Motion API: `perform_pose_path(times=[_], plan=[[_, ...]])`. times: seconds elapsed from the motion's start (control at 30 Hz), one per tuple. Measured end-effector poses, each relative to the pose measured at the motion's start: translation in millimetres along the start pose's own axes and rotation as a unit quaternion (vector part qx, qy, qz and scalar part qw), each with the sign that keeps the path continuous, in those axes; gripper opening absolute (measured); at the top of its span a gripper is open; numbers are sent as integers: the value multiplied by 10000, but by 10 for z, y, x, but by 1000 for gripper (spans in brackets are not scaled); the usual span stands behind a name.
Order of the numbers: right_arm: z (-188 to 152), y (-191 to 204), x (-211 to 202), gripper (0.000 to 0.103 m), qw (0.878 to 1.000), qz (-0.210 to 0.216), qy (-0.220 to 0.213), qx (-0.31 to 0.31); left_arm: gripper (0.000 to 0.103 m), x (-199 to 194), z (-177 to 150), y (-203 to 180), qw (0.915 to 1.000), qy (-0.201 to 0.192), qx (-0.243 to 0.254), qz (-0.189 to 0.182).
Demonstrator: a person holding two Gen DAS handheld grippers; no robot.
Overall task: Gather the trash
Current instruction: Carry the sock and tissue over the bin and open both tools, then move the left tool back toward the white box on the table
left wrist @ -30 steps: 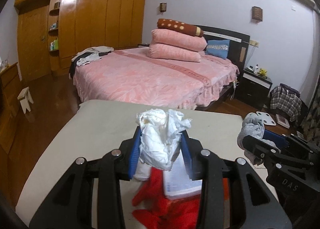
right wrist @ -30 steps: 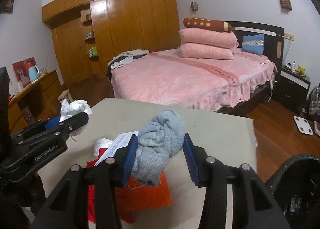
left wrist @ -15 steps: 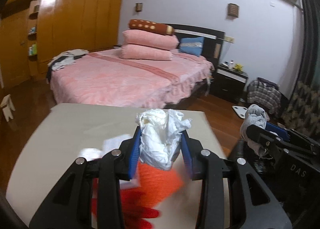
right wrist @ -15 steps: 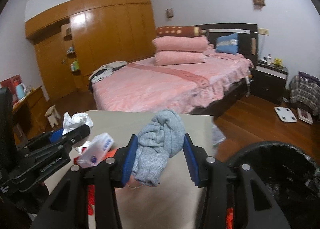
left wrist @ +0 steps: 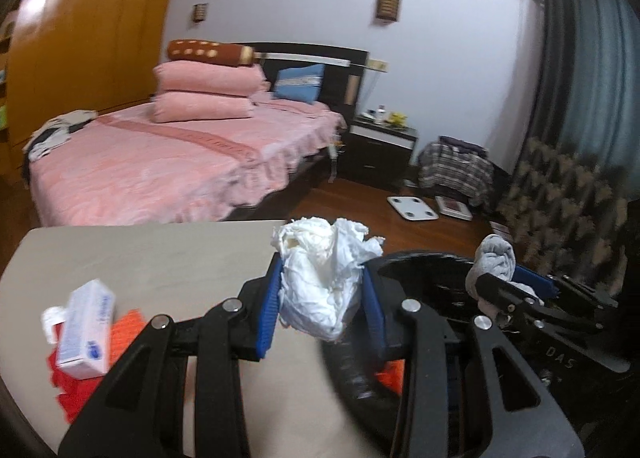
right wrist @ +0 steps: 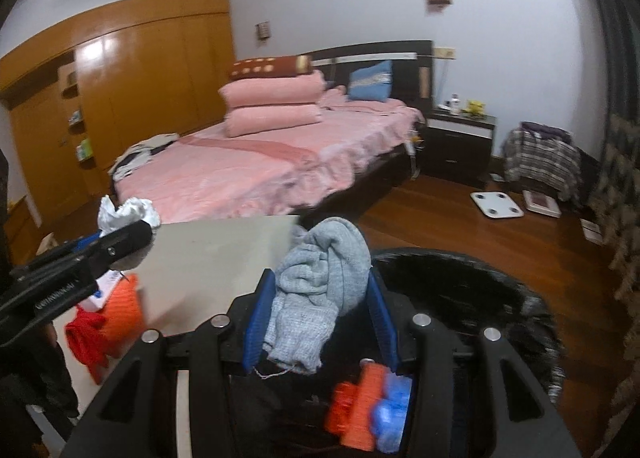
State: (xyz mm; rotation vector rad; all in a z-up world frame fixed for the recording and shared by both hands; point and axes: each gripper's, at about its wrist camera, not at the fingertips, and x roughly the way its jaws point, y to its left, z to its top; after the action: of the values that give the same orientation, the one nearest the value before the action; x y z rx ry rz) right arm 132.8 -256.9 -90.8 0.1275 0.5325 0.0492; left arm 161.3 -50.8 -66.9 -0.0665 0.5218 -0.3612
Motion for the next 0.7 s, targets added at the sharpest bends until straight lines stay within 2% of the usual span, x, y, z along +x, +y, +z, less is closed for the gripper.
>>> perform_pose_path(times=[0.23,0.5,0.6,0.63,0.67,0.7], plan=[[-92,-490,-129,46,9990,-405,-30,201,36,243,-82,-532,9983,137,309,-470],[-221,-834,-179,46,9974,-593,14,408,36,496,-204,-865,9958,304,472,-718],[-233,-905,-134,50,9969,-667,42,418,48,550,-234,-899,9945,384,518,-827],[-243,-930,-129,57,9966,-705,40,433,63,554,-245,-906,9943,400,522,-839],[-260,-936,-138,66,9964,-723,38,448,70,553,-252,-899,9940,403,498,-882],[-272,-962,-144,70,9960,-753,23,476,71,544,-265,-874,9940,393,452,-912]])
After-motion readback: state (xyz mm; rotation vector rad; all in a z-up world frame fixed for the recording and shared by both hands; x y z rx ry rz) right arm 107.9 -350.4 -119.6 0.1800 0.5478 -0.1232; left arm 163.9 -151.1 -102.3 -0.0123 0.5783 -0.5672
